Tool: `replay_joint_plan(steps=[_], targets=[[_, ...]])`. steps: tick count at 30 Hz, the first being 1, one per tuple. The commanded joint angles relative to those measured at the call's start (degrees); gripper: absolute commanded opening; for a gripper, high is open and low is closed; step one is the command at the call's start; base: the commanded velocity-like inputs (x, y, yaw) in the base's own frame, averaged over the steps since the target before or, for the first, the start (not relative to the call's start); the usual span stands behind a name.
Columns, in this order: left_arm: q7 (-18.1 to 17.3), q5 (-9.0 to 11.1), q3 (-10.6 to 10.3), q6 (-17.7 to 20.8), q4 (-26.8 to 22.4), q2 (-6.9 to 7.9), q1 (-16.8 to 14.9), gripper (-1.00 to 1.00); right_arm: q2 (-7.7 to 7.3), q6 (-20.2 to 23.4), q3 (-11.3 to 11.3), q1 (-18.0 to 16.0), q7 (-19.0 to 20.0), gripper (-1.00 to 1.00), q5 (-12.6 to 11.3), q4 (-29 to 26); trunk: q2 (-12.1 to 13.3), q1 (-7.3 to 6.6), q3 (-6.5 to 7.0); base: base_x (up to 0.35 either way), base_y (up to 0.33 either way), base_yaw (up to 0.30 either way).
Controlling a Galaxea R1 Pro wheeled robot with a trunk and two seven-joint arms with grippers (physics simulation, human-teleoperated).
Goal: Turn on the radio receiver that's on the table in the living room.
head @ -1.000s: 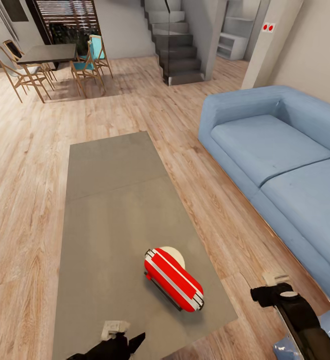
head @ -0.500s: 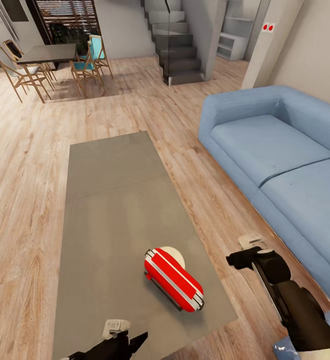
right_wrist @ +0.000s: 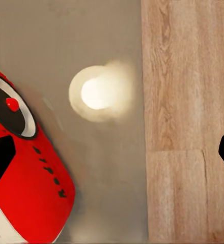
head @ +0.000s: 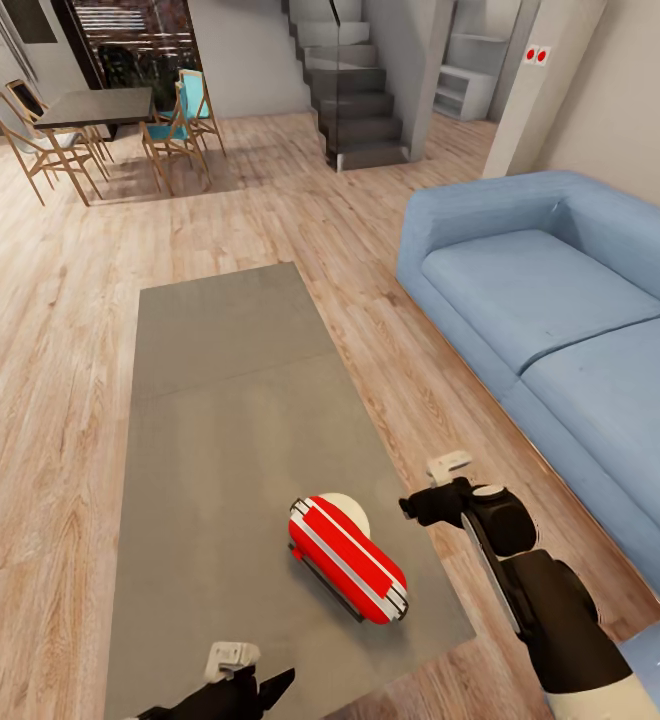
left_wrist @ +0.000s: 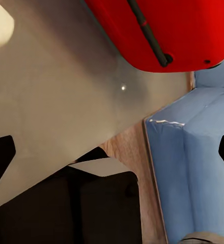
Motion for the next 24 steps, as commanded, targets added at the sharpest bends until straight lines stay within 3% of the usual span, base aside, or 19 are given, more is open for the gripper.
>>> replay_joint_plan(steps=[1,10,21,24], targets=[[0.0,0.0,0.0,0.0,0.0,0.0,0.0,1.0,0.01,0.0,0.1,0.0,0.3,1.0,0.1,0.3,0.0,0.0,0.0,0.0,0.0,0.0],[0.0,0.0,0.0,0.0,0.0,0.07,0.0,1.0,-0.54,0.0,-0.7,0.3,1.3,1.0,-1.0,2.5,0.0,0.0,0.0,0.0,0.0,0.0],[0.0,-0.1,0.0,0.0,0.0,0.05,0.0,1.0,-0.25,0.0,-0.3,0.4,2.3,1.0,-1.8,1.5,0.0,0.0,0.0,0.0,0.0,0.0],[0.0,-0.1,0.0,0.0,0.0,0.07,0.0,1.0,-0.11,0.0,0.6,0.4,2.4,1.0,-1.6,1.1,0.0,0.0,0.0,0.0,0.0,0.0]])
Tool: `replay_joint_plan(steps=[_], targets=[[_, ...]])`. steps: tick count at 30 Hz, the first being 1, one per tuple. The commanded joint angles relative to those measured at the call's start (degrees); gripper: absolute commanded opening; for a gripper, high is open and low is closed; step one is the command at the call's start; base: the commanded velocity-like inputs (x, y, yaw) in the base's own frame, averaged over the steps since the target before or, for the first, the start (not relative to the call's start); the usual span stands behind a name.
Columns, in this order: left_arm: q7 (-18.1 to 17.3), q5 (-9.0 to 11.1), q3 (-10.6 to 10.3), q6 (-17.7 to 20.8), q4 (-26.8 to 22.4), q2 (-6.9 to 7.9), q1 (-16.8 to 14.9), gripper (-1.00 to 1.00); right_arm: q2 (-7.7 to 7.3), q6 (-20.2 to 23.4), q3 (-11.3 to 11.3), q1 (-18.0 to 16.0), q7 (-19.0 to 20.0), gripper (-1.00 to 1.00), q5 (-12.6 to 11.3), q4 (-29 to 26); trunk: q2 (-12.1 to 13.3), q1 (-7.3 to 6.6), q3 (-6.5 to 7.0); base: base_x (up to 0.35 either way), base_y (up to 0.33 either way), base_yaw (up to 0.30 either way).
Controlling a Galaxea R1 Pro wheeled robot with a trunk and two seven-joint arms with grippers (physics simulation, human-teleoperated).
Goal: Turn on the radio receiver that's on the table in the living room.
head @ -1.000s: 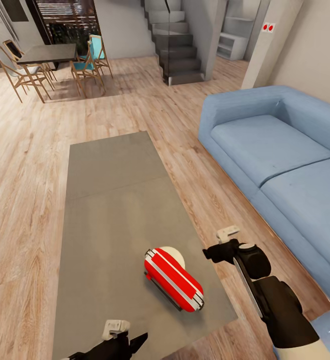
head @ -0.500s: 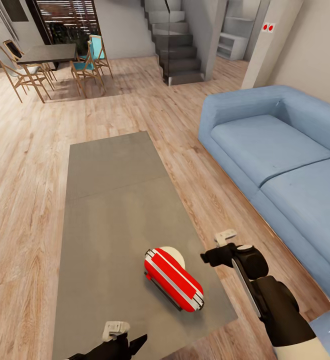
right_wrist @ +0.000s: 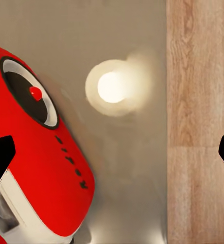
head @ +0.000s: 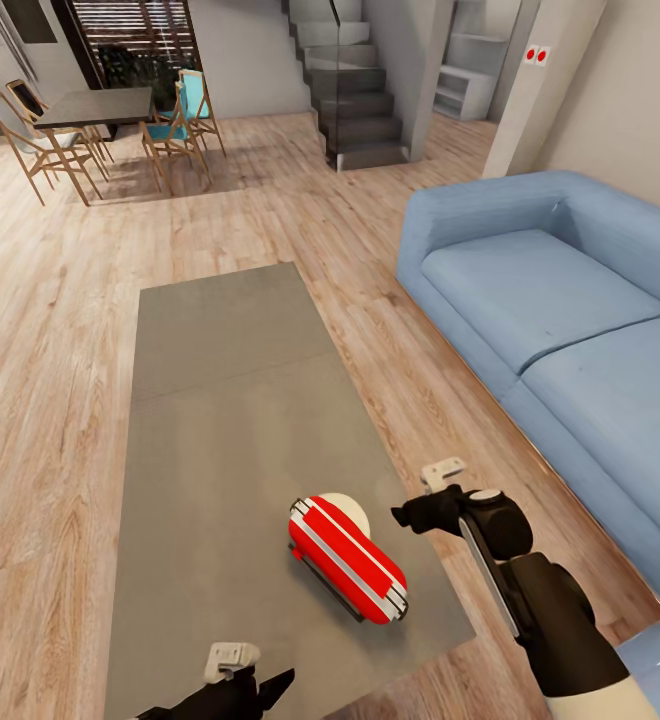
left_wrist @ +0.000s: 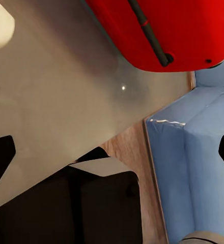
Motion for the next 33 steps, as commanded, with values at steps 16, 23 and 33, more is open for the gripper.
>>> replay_joint_plan(steps=[16,23,33], targets=[[0.0,0.0,0.0,0.0,0.0,0.03,0.0,1.0,3.75,0.0,5.2,-0.1,0.0,1.0,0.9,-1.8,0.0,0.0,0.0,0.0,0.0,0.0],[0.0,0.1,0.1,0.0,0.0,0.03,0.0,1.0,5.3,0.0,22.3,-0.2,0.0,1.0,1.0,-1.9,0.0,0.0,0.0,0.0,0.0,0.0],[0.0,0.1,0.1,0.0,0.0,0.03,0.0,1.0,5.59,0.0,29.2,-0.3,0.0,1.0,0.9,-2.0,0.0,0.0,0.0,0.0,0.0,0.0]])
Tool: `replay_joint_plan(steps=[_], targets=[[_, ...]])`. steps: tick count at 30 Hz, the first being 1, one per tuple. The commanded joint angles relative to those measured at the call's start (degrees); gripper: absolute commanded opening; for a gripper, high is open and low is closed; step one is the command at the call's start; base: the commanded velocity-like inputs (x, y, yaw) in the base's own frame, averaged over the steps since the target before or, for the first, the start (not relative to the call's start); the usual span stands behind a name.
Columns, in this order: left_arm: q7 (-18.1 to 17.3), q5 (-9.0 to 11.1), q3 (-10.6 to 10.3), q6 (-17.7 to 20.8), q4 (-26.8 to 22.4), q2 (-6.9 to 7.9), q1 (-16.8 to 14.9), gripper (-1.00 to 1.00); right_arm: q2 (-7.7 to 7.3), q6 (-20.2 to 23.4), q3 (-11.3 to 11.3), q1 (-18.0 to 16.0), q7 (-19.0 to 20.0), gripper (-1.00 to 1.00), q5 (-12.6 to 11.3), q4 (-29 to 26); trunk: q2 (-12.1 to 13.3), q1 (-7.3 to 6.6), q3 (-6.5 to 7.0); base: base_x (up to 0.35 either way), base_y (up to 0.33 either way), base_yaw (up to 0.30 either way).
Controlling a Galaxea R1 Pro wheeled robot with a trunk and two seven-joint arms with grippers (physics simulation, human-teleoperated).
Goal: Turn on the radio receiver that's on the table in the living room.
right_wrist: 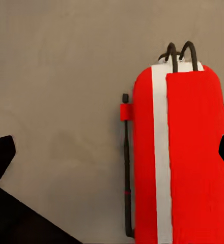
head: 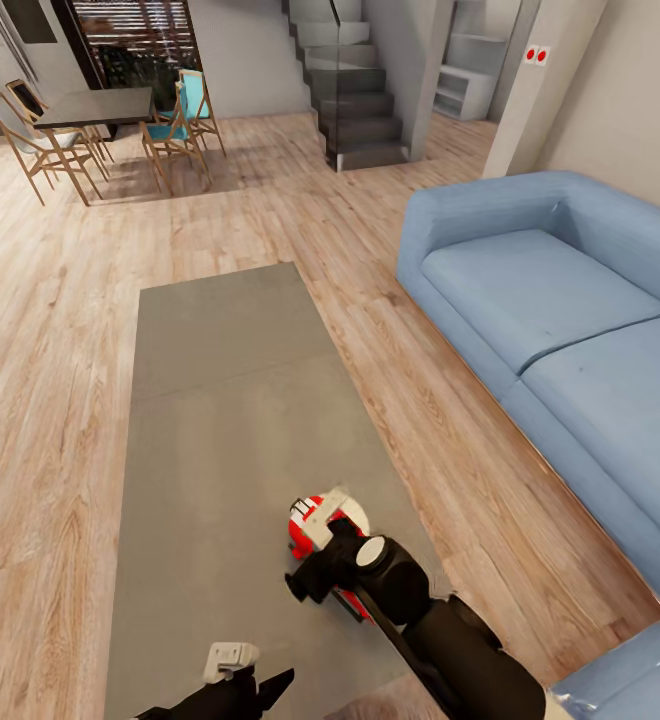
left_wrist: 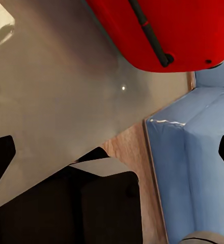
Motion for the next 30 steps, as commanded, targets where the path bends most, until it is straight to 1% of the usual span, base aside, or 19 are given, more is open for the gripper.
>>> replay_joint_plan(steps=[1,2,3,4,9,17,24,25,28,29,30], targets=[[0.0,0.0,0.0,0.0,0.0,0.0,0.0,1.0,0.11,0.0,0.6,0.0,0.0,1.0,0.1,0.1,0.0,0.0,0.0,0.0,0.0,0.0],[0.0,0.0,0.0,0.0,0.0,0.0,0.0,1.0,0.22,0.0,1.7,0.0,0.0,1.0,0.0,0.1,0.0,0.0,0.0,0.0,0.0,0.0],[0.0,0.0,0.0,0.0,0.0,0.0,0.0,1.0,0.24,0.0,2.1,0.0,0.0,1.0,0.0,0.2,0.0,0.0,0.0,0.0,0.0,0.0],[0.0,0.0,0.0,0.0,0.0,0.0,0.0,1.0,0.31,0.0,3.5,0.0,0.0,1.0,-0.1,0.3,0.0,0.0,0.0,0.0,0.0,0.0],[0.0,0.0,0.0,0.1,0.0,0.0,0.0,1.0,0.33,0.0,4.0,0.0,0.0,1.0,-0.1,0.4,0.0,0.0,0.0,0.0,0.0,0.0],[0.0,0.0,0.0,0.1,0.0,0.0,0.0,1.0,0.24,0.0,4.0,0.0,0.0,1.0,0.0,0.5,0.0,0.0,0.0,0.0,0.0,0.0],[0.0,0.0,0.0,0.1,0.0,0.0,0.0,1.0,-0.05,0.0,3.2,0.0,-0.1,1.0,0.2,0.6,0.0,0.0,0.0,0.0,0.0,0.0],[0.0,0.0,0.0,0.1,0.0,0.0,0.0,1.0,-0.42,0.0,1.5,0.0,-0.2,1.0,0.2,0.9,0.0,0.0,0.0,0.0,0.0,0.0],[0.0,0.0,0.0,0.1,0.0,0.0,0.0,1.0,-0.51,0.0,0.4,0.0,-0.3,1.0,0.2,1.1,0.0,0.0,0.0,0.0,0.0,0.0],[0.0,0.0,0.0,0.1,0.0,0.0,0.0,1.0,-0.54,0.0,-0.2,0.0,-0.3,1.0,1.0,1.3,0.0,0.0,0.0,0.0,0.0,0.0],[0.0,0.0,0.0,0.1,0.0,0.0,0.0,1.0,-0.54,0.0,-0.2,0.0,-0.3,1.0,1.4,1.3,0.0,0.0,0.0,0.0,0.0,0.0]])
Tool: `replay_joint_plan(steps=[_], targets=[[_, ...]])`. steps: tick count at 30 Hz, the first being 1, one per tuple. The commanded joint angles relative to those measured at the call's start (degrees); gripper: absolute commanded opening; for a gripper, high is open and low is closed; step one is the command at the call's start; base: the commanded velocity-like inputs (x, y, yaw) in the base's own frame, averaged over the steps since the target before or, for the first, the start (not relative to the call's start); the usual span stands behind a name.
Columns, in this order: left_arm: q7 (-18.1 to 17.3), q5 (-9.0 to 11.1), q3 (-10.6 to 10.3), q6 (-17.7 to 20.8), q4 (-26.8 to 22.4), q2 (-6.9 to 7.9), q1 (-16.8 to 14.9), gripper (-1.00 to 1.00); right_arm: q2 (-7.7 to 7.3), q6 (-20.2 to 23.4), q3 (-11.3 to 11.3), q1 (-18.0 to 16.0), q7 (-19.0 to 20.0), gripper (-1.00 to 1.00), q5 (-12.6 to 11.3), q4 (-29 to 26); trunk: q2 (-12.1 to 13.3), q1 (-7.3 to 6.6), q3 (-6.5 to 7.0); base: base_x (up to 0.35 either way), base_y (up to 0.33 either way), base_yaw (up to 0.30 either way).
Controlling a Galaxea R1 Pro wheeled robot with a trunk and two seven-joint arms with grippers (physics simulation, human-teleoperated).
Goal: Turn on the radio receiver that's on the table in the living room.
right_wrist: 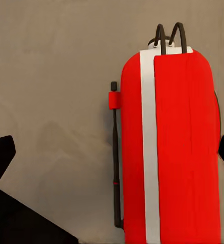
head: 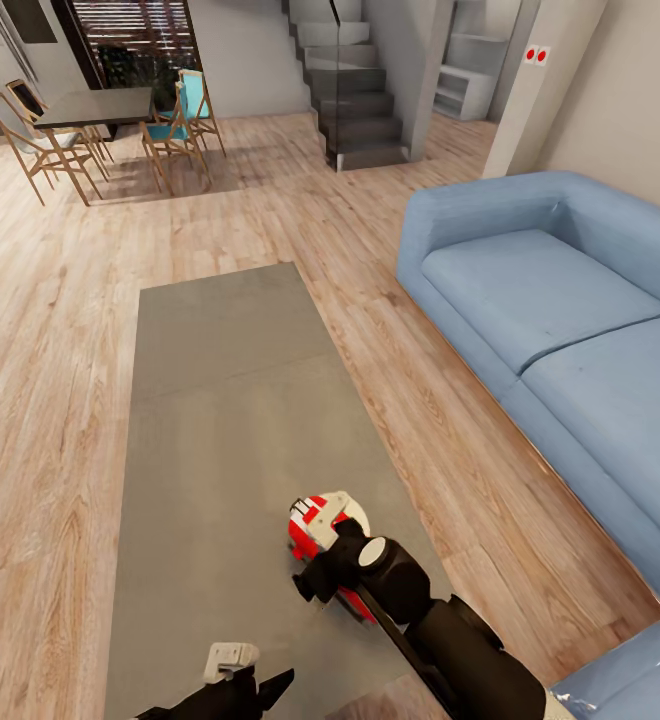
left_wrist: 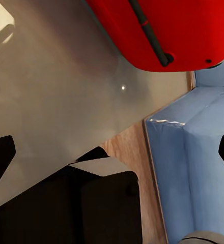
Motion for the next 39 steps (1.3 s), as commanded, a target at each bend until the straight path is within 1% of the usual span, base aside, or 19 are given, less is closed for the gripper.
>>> replay_joint_plan(steps=[1,3,5,11,15,20,29,39], targets=[[0.0,0.0,0.0,0.0,0.0,0.0,0.0,1.0,0.0,0.0,0.0,0.0,0.0,1.0,0.2,0.0,0.0,0.0,0.0,0.0,0.0,0.0],[0.0,0.0,0.0,0.0,0.0,0.0,0.0,1.0,0.0,0.0,-0.1,0.0,0.0,1.0,0.8,0.1,0.0,0.0,0.0,0.0,0.0,0.0],[0.0,0.0,0.0,0.0,0.0,-0.01,0.0,1.0,0.0,0.0,-0.6,0.0,0.0,1.0,1.9,0.1,0.0,0.0,0.0,0.0,0.0,0.0],[0.0,0.0,0.0,0.0,0.0,-0.01,0.0,1.0,0.01,0.0,-2.0,0.0,-0.1,1.0,2.9,1.8,0.0,0.0,0.0,0.0,0.0,0.0],[0.0,0.0,0.0,0.0,0.0,0.0,0.0,1.0,0.06,0.0,-2.3,0.0,-0.1,1.0,3.5,2.7,0.0,0.0,0.0,0.0,0.0,0.0],[0.0,0.0,0.0,-0.1,0.0,-0.04,0.0,1.0,0.07,0.0,-2.4,0.0,-0.1,1.0,3.6,3.2,0.0,0.0,0.0,0.0,0.0,0.0],[0.1,0.0,0.0,-0.1,0.0,-0.01,0.0,1.0,0.04,0.0,-2.6,0.0,-0.1,1.0,3.7,8.9,0.0,0.0,0.0,0.0,0.0,0.0],[0.0,0.0,0.0,-0.1,0.0,-0.01,0.0,1.0,0.03,0.0,-2.6,0.0,-0.1,1.0,3.7,9.7,0.0,0.0,0.0,0.0,0.0,0.0]])
